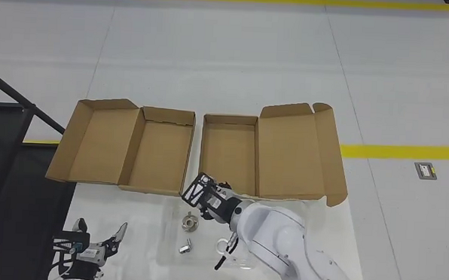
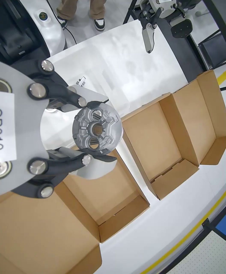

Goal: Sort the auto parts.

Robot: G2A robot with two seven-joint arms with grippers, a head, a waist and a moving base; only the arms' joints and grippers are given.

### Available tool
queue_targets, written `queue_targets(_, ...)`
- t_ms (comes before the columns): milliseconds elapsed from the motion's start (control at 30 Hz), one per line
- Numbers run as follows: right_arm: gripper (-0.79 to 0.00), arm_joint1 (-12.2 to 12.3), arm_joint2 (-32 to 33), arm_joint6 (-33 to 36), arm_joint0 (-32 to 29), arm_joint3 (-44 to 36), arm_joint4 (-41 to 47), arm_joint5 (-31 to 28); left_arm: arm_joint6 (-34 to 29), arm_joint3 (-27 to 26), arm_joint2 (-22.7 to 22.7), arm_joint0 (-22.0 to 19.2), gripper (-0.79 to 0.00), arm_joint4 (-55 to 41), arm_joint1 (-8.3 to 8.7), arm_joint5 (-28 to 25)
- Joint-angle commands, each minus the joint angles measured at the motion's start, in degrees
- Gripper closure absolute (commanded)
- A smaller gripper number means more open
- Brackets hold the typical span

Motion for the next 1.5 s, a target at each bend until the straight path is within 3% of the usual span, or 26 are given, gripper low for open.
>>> queue_targets(0, 0.0, 0.0, 0.0, 0.0, 0.0, -0.01, 0.01, -0.01, 0.0, 0.0, 0.0, 0.0, -0.785, 0.0, 0.0, 0.0)
queue_targets(233, 0.0, -0.04, 0.06, -0.53, -0.47, 0.32, 0.68, 0.47, 0.0, 0.0, 0.0, 0.0, -0.785, 0.0, 0.0, 0.0)
queue_targets(400, 0.0, -1.87, 0.05, -4.28, 3.53, 8.27, 3.96, 10.09, 0.0, 0.0, 0.0, 0.0, -0.785, 0.0, 0.0, 0.0)
queue_targets(567, 0.0, -6.1, -5.12, -7.62, 14.96, 25.02, 8.04, 18.05, 0.0, 0.0, 0.0, 0.0, -0.785, 0.0, 0.0, 0.0)
queue_targets(800, 0.0, -14.45, -13.02, -10.79, 29.09, 54.74, 15.28, 26.07, 0.0, 0.0, 0.0, 0.0, -0.785, 0.0, 0.0, 0.0)
queue_targets(967, 0.0, -19.74, -16.42, -12.17, 33.59, 69.19, 18.27, 27.02, 0.0, 0.0, 0.0, 0.0, -0.785, 0.0, 0.0, 0.0)
queue_targets(1167, 0.0, -24.09, -17.59, -16.23, 35.67, 79.83, 20.04, 27.2, 0.0, 0.0, 0.0, 0.0, -0.785, 0.0, 0.0, 0.0)
queue_targets(1200, -0.055, -24.64, -17.68, -16.76, 35.9, 81.03, 20.16, 27.06, 0.0, 0.0, 0.0, 0.0, -0.785, 0.0, 0.0, 0.0)
queue_targets(1267, -0.594, -25.64, -17.72, -17.47, 36.15, 83.1, 20.58, 26.83, 0.0, 0.0, 0.0, 0.0, -0.785, 0.0, 0.0, 0.0)
queue_targets(1300, -0.785, -26.09, -17.75, -17.57, 36.33, 84.02, 20.68, 26.82, 0.0, 0.0, 0.0, 0.0, -0.785, 0.0, 0.0, 0.0)
queue_targets(1467, -0.785, -27.86, -17.74, -18.45, 36.96, 87.1, 20.92, 25.99, 0.0, 0.0, 0.0, 0.0, -0.785, 0.0, 0.0, 0.0)
